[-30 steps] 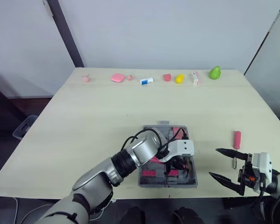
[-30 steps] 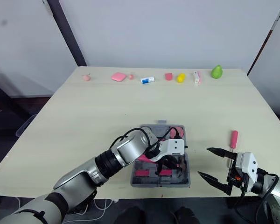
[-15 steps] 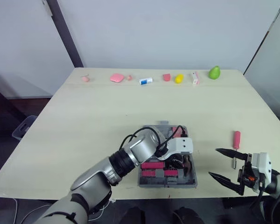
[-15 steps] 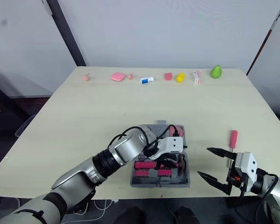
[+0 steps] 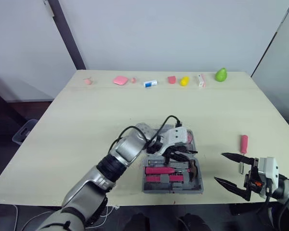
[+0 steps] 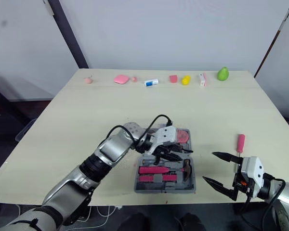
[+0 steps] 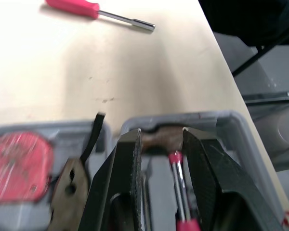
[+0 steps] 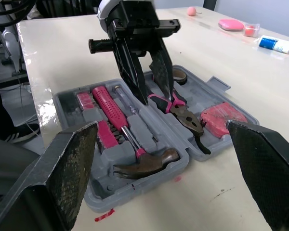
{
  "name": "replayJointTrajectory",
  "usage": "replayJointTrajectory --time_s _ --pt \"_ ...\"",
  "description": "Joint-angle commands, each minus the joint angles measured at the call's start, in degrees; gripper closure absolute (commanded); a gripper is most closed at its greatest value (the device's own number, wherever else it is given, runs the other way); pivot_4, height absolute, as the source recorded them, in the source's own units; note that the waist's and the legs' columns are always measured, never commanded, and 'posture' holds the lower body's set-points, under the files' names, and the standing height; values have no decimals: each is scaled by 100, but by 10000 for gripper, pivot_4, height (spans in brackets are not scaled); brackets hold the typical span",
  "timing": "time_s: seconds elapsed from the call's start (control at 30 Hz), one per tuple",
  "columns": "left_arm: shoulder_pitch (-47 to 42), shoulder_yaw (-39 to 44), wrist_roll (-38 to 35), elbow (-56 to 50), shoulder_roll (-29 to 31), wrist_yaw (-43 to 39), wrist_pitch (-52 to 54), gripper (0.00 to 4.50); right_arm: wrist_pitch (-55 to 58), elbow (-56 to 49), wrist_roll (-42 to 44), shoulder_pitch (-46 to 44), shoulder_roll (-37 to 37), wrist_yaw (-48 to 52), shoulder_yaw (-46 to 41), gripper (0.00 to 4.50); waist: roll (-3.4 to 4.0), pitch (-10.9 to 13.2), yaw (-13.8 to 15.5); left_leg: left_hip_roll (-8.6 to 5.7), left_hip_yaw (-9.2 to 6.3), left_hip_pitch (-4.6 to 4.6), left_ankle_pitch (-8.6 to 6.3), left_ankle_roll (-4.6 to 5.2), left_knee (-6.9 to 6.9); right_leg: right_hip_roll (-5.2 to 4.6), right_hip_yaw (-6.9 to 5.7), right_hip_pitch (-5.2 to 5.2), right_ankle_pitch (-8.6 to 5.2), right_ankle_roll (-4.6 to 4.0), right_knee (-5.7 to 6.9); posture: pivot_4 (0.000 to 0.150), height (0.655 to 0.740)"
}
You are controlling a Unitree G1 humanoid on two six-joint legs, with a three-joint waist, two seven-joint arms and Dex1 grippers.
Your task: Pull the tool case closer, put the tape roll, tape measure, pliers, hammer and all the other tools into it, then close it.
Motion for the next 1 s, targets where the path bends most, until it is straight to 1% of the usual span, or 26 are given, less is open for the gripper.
replayJointTrajectory --time_s 0.03,0.07,0.23,0.33,0.6,0.77,0.87,1.0 --pt "224 480 -406 226 47 -326 -692 43647 -69 -125 50 -81 6 13 -10 0 0 0 5 0 1 0 0 0 0 0 0 0 0 0 0 1500 7400" --pt "312 561 -471 308 77 -406 -807 44508 -68 -114 48 -96 5 20 -5 0 0 0 5 0 1 -1 0 0 0 -1 0 0 0 0 -1 1500 7400" --pt "807 680 -652 315 285 -864 -1269 44508 -57 -50 58 -178 -19 66 9 0 1 0 5 0 0 -1 0 0 -1 -1 -1 0 0 0 -2 1500 7400" --pt "939 674 -535 428 265 -765 -1358 44508 -45 -17 72 -227 -40 102 9 0 1 0 22 0 1 -2 0 0 0 -1 -1 0 0 0 -2 1500 7400" --pt "1104 320 212 1140 237 -572 -1991 44508 -26 91 95 -301 -108 226 -68 0 2 -1 10 0 2 0 0 0 3 0 0 1 1 1 -1 1500 7400" --pt "1310 221 444 1343 268 -495 -2127 44508 -27 104 95 -308 -123 249 -77 0 5 -4 10 0 0 0 0 1 2 0 -1 1 1 1 1 1500 7400" --pt "1353 268 454 1380 242 -425 -2161 44508 -23 111 95 -320 -125 254 -74 0 13 -11 10 0 1 4 0 0 3 -1 0 3 1 1 1 1500 7400" --pt "1328 587 141 1167 92 -240 -1919 44508 8 142 125 -389 -94 236 -54 0 21 -15 10 0 1 7 0 1 3 -1 0 5 1 1 2 1500 7400"
